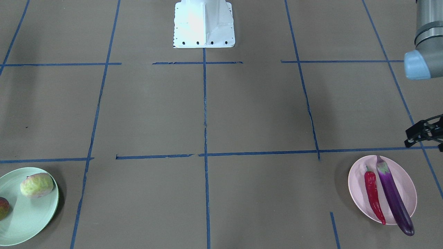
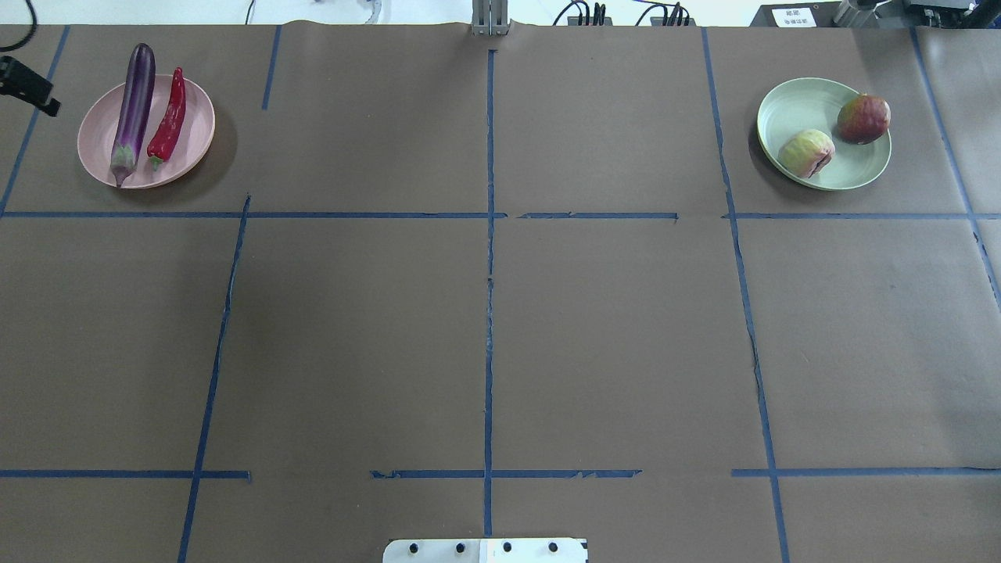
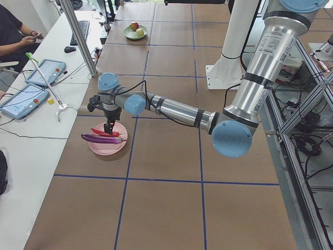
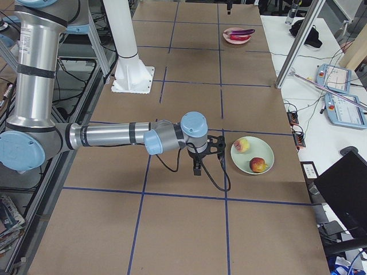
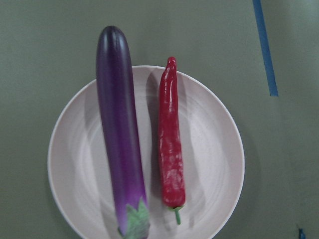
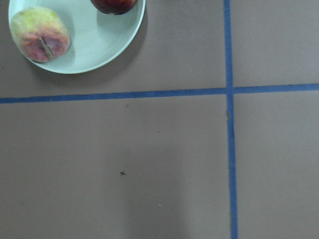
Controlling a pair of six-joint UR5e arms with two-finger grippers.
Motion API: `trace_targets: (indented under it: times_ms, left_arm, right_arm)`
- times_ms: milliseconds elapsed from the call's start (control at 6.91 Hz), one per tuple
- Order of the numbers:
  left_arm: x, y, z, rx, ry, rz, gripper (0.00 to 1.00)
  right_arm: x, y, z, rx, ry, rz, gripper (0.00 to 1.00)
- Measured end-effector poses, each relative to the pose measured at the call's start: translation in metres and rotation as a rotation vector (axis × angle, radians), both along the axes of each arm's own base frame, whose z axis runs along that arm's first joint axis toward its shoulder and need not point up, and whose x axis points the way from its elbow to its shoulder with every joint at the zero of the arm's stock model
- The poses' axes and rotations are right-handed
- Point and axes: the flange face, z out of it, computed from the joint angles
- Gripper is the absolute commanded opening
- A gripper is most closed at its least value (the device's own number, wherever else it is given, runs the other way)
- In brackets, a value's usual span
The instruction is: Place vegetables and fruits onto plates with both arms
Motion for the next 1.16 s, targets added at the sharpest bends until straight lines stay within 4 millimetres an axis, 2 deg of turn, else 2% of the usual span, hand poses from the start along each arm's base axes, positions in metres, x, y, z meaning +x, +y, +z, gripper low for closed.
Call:
trace_targets:
  times_ms: [289,434,579,723,868,1157]
  left_arm:
    - [-0.113,0.025,0.033,-0.014,0.016,-0.006,1.00]
    - [-0.162,0.042,0.045,-0.037,0.012,-0.021,1.00]
    - [-0.186,0.068,0.062,-0.079,0.013,-0.025,1.00]
    - [-0.191,0.098,0.084,-0.128,0.018,-0.026,1.00]
    - [-0.190,0.117,0.101,-0.166,0.023,-0.024,1.00]
    - [-0.170,0.137,0.127,-0.218,0.029,0.010,1.00]
  right_arm:
    - [0.044,0.009,0.015,0.010,0.044,-0.015,1.00]
    - [0.054,0.014,0.018,0.008,0.052,-0.004,1.00]
    - [0.059,0.020,0.022,-0.001,0.065,0.001,1.00]
    - [0.058,0.025,0.025,-0.007,0.079,-0.003,1.00]
    - [0.049,0.026,0.024,-0.015,0.087,-0.022,1.00]
    - [0.028,0.023,0.023,-0.054,0.093,-0.069,1.00]
